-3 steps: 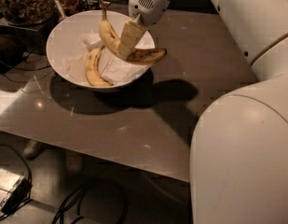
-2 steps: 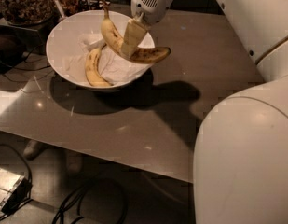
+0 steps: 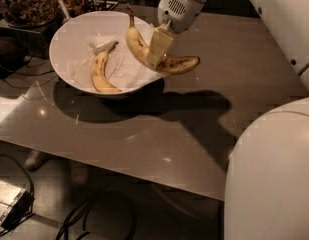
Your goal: Pick banana from white bowl
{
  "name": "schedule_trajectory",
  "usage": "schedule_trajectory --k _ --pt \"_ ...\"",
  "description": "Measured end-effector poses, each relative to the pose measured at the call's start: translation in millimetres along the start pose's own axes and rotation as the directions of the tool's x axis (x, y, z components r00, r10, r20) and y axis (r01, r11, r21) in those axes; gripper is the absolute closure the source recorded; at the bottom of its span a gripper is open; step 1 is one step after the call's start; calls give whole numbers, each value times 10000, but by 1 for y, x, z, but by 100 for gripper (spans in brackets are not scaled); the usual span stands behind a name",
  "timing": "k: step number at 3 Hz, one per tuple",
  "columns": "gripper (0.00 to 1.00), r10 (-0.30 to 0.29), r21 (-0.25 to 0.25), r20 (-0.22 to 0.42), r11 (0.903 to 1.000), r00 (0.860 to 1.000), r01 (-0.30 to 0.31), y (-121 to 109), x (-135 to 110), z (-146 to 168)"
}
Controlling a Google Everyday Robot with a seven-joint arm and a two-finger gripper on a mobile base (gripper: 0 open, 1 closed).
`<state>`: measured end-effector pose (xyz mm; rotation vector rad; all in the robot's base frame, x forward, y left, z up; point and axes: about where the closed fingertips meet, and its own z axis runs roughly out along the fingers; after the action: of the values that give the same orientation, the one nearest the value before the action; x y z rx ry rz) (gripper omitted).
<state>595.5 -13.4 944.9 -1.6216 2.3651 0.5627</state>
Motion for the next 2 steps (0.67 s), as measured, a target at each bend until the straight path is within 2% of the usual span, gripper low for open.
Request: schedule_trajectory --k 1,2 --pt "100 736 230 -262 9971 9969 -730 4 38 -11" --pt "100 705 417 17 9966 9975 -705 -2 30 -9"
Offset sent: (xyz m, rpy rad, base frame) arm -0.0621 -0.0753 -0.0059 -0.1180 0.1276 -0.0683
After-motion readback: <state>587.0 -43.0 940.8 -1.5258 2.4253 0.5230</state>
